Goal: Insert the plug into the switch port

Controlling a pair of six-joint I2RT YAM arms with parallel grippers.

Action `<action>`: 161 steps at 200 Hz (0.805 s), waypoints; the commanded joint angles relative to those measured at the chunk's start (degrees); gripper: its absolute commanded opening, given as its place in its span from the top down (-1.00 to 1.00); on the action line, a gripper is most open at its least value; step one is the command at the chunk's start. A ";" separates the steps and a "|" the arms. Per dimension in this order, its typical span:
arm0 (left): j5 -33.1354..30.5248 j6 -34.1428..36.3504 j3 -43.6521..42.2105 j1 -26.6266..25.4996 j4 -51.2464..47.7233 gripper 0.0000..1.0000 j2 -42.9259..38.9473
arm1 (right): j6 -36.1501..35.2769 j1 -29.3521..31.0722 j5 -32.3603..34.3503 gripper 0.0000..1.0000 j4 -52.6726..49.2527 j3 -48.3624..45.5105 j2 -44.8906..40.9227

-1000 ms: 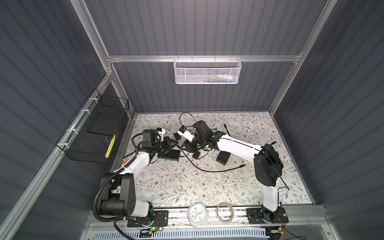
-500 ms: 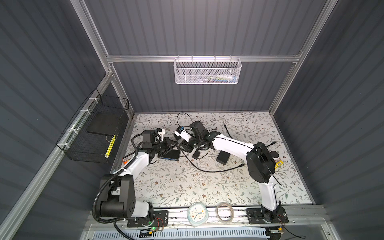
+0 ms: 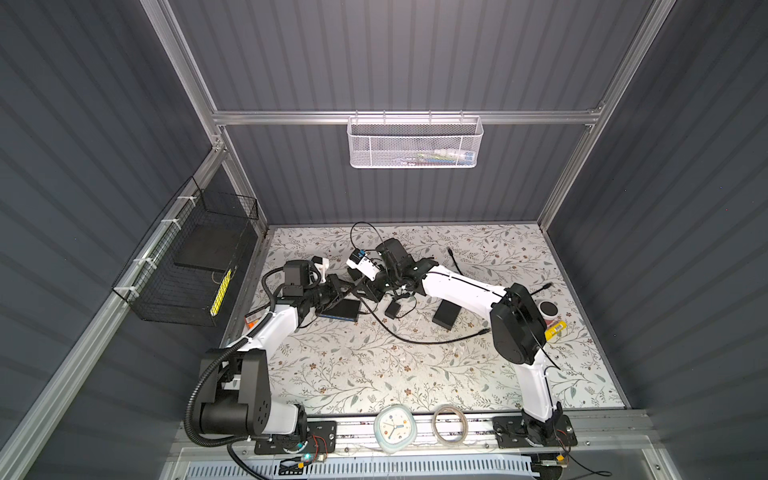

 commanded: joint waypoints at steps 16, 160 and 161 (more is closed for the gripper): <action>2.31 -0.03 -0.16 -0.44 0.04 0.87 -1.18 | -0.82 0.98 -0.57 0.47 -1.08 1.46 1.42; 2.39 -0.21 -0.08 -0.44 0.70 0.87 -0.52 | -1.06 1.33 -0.12 0.44 -1.71 0.14 1.51; 2.39 -0.21 -0.07 -0.44 0.67 0.87 -0.48 | -1.04 1.33 -0.13 0.44 -1.67 0.15 1.55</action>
